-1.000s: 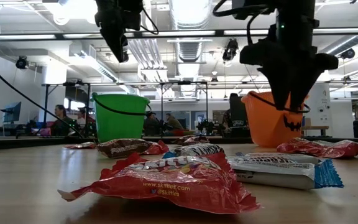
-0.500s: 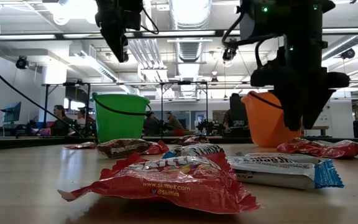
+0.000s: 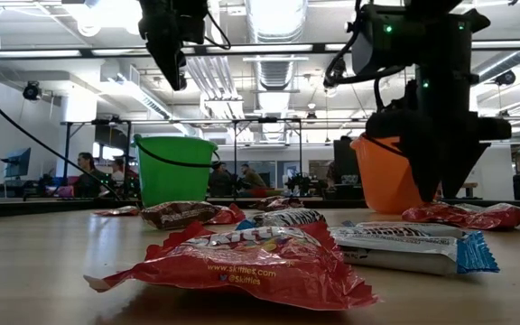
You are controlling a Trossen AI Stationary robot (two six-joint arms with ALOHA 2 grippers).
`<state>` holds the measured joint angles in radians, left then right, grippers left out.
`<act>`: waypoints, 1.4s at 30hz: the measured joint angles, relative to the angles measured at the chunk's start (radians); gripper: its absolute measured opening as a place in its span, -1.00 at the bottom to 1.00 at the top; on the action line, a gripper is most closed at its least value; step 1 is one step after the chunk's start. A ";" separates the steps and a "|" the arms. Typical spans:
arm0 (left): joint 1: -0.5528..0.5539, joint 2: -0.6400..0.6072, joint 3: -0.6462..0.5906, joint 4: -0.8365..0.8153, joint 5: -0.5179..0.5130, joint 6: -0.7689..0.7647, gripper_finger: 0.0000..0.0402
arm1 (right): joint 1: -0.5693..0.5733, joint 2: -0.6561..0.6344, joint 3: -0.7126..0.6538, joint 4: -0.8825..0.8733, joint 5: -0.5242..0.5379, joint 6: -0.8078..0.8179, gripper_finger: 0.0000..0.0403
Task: Sort candy
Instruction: Put the red candy into the orange bucket
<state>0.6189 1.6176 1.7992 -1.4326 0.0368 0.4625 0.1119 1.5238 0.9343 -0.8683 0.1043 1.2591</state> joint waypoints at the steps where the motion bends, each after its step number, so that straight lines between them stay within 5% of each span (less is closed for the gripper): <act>1: 0.000 0.000 0.000 0.000 0.000 0.000 -0.47 | -0.002 0.000 -0.002 0.001 0.000 -0.001 -0.12; 25: 0.000 0.000 0.000 0.000 0.000 0.000 -0.47 | -0.029 0.134 -0.006 0.049 -0.072 -0.082 -0.14; 38: 0.000 0.000 0.000 0.000 0.000 0.000 -0.47 | -0.032 0.118 -0.007 0.069 -0.093 -0.065 -0.88; 42: 0.000 0.000 0.000 0.000 0.000 0.000 -0.47 | -0.032 0.102 -0.009 0.067 -0.093 -0.063 -0.93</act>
<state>0.6189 1.6180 1.7992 -1.4326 0.0368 0.4625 0.0795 1.6254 0.9253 -0.8016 0.0116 1.1958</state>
